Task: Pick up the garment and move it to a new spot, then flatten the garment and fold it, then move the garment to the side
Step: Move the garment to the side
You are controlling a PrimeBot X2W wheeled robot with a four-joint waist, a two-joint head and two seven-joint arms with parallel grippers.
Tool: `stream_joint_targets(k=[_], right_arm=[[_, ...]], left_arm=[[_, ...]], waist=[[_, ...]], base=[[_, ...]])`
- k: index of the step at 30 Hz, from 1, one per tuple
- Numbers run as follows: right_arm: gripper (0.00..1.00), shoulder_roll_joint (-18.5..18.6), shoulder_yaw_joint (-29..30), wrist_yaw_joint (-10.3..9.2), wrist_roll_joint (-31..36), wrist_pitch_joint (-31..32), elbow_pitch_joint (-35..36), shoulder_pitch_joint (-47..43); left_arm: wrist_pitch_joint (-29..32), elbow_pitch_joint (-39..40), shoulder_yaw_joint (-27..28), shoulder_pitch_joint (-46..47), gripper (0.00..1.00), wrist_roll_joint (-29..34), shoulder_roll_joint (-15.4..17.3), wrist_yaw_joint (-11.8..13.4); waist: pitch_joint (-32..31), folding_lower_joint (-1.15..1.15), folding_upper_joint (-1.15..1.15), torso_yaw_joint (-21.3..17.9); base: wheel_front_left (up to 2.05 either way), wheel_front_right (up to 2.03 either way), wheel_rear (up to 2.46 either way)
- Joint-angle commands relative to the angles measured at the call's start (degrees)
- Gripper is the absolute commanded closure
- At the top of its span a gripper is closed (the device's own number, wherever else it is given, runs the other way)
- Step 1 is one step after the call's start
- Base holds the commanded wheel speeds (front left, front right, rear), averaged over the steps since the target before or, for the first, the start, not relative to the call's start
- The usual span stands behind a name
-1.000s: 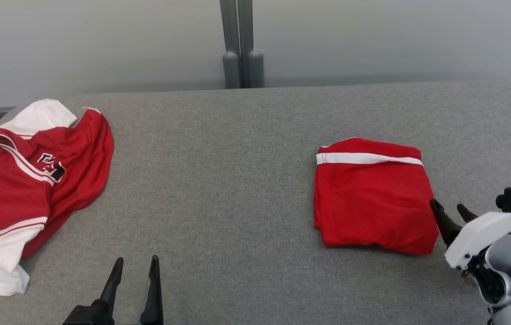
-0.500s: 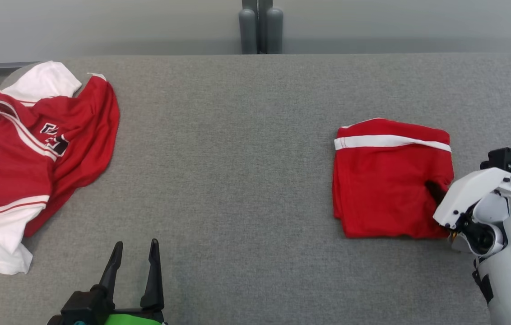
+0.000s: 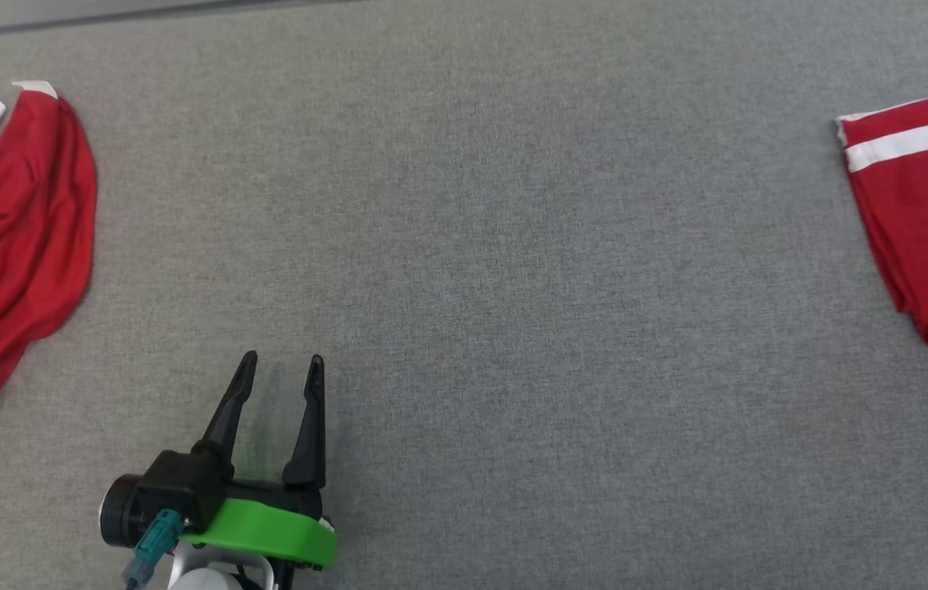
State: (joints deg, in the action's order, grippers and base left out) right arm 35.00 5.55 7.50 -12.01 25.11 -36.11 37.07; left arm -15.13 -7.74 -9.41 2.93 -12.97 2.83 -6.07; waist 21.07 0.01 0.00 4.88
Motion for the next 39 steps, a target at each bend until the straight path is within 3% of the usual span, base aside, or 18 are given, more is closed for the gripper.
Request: stream_joint_targets(k=[1, 6, 7, 8, 9, 14, 19, 22, 30, 35, 39], right_arm=[[1.0, 1.11, 0.4, -0.03, 1.89, -1.13, -1.3, 1.11], [1.0, 2.71, 5.64, -0.03, 8.47, -2.38, -5.99, 3.88], [0.88, 2.92, 7.08, -0.03, 9.76, -2.64, -6.47, 4.18], [0.51, 2.85, 8.46, -0.03, 11.43, -2.78, -7.04, 4.12], [0.0, 2.63, 10.03, -0.03, 12.85, -2.84, -7.43, 4.19], [0.0, 0.01, 14.06, -0.03, 18.49, -5.01, -6.28, 3.05], [0.0, -5.56, 15.02, -0.02, 16.41, -14.65, 0.62, -0.85], [0.0, -9.92, 11.89, -0.03, 11.77, -19.51, 7.68, -5.82], [0.0, -16.71, 3.49, -0.04, 0.26, -31.97, 25.98, -26.98], [0.0, -20.22, 0.5, -0.01, 1.75, -39.0, 27.63, -39.27], [0.0, -23.06, -3.01, -0.02, 1.24, -40.3, 25.65, -43.75]], left_arm=[[-0.02, -0.23, -0.16, 0.6, 0.0, 0.69, 0.13, -0.35], [-0.02, -0.13, 0.99, -0.61, 0.0, 0.5, 0.14, -0.32], [-0.02, -0.1, 1.2, -0.82, 0.0, 0.44, 0.14, -0.35], [-0.02, -0.18, 1.38, -1.14, 0.0, 0.47, 0.13, -0.4], [-0.02, -0.2, 1.6, -1.27, 0.0, 0.45, 0.13, -0.43], [-0.02, -0.36, 2.3, -2.16, 0.0, -0.74, 0.13, -0.04], [-0.02, -0.87, 3.22, -4.03, 0.0, -1.7, 0.15, 0.68], [-0.02, -1.0, 5.25, -6.02, 0.0, -1.71, 0.15, 1.14], [-0.02, -1.29, 10.02, -8.97, 0.0, -1.5, 0.14, 0.57], [-0.02, -3.1, 10.28, -9.39, 0.0, -0.37, 0.15, -0.01], [-0.02, -4.84, 10.84, -9.97, 0.0, 0.21, 0.16, -0.49]], waist=[[3.69, -0.01, 0.0, -0.59], [3.82, -0.01, 0.0, 1.31], [3.67, -0.01, 0.0, 1.52], [3.48, -0.01, 0.0, 1.67], [3.27, -0.01, 0.0, 1.72], [-0.04, -0.01, 0.0, 1.2], [-6.35, -0.01, 0.0, -0.02], [-10.74, -0.01, 0.0, -1.68], [-18.87, -0.01, 0.0, -2.69], [-21.47, -0.01, 0.0, -1.87], [-22.45, -0.01, 0.0, -2.24]], base=[[0.0, 0.0, 0.0], [0.0, 0.0, 0.0], [0.0, 0.0, 0.0], [0.0, 0.0, 0.0], [0.0, 0.0, 0.0], [0.0, 0.0, 0.0], [0.0, 0.0, 0.0], [0.0, 0.0, 0.0], [0.0, 0.0, 0.0], [0.0, 0.0, 0.0], [0.0, 0.0, 0.0]])
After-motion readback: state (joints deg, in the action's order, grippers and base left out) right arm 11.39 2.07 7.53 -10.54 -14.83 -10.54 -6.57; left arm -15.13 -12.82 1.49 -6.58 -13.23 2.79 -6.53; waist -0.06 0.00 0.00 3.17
